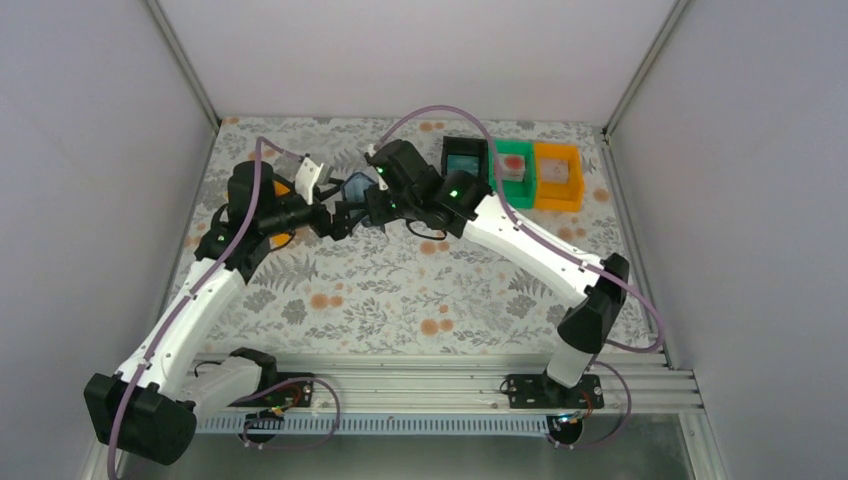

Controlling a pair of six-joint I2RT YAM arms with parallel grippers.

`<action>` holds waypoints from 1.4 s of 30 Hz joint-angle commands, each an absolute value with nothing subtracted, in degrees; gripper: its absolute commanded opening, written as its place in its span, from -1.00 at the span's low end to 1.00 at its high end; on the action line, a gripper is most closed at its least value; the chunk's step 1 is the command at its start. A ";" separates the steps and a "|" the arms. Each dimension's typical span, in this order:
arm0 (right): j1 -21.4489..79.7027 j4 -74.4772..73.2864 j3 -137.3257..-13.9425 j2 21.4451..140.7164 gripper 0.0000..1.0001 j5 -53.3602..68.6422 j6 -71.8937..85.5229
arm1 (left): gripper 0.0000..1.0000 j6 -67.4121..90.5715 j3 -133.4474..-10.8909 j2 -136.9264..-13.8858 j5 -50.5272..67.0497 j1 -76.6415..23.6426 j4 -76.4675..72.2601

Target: Take the credit cards out of the card holder

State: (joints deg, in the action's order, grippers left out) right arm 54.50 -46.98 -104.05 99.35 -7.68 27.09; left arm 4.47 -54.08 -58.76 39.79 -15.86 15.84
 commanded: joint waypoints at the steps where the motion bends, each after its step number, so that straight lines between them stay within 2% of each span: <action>1: 54.88 -42.47 -103.22 94.73 -0.92 -4.86 23.47 | 0.77 5.56 -54.31 -58.43 33.86 -14.67 16.76; 3: 53.36 -40.84 -99.81 91.41 -0.92 -0.73 21.30 | 0.33 5.19 -54.21 -57.44 33.31 -13.83 17.66; 5: 51.91 -38.99 -96.87 88.62 -0.92 3.36 19.29 | 0.11 4.93 -53.86 -56.41 35.59 -13.24 17.55; 9: 50.07 -37.47 -94.38 85.37 -0.92 12.63 14.64 | 0.01 3.66 -53.10 -55.27 44.42 -13.01 16.15; 14: 49.02 -38.38 -93.87 83.04 -0.92 22.26 9.12 | -0.41 2.89 -53.33 -55.25 46.85 -12.93 16.67; 15: 48.66 -38.22 -93.54 82.43 -0.92 24.16 8.37 | -0.44 2.52 -53.35 -55.28 47.74 -12.92 16.70; 23: 45.24 -38.04 -90.89 78.61 -0.92 32.60 3.44 | -0.46 -2.81 -55.10 -55.11 64.16 -12.92 18.06; 26: 42.83 -38.93 -90.39 77.86 -0.92 34.71 2.55 | -0.31 -5.72 -56.65 -55.37 67.26 -12.94 20.67; 30: 40.73 -40.37 -89.96 76.86 -0.92 36.79 1.14 | -0.30 -9.51 -59.16 -55.80 68.90 -12.79 23.97; 35: 38.50 -41.74 -88.43 74.97 -0.92 38.28 -0.12 | -0.34 -11.54 -61.66 -56.45 72.29 -12.36 26.06; 42: 37.30 -42.22 -86.32 73.01 -0.92 40.68 -0.95 | -0.54 -12.80 -62.56 -56.94 73.96 -12.01 26.84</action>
State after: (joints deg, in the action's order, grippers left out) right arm 37.98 -41.93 -87.11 74.89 37.41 0.58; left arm -9.93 -61.17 -56.75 70.70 -12.43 25.78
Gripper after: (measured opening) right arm 0.103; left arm 0.245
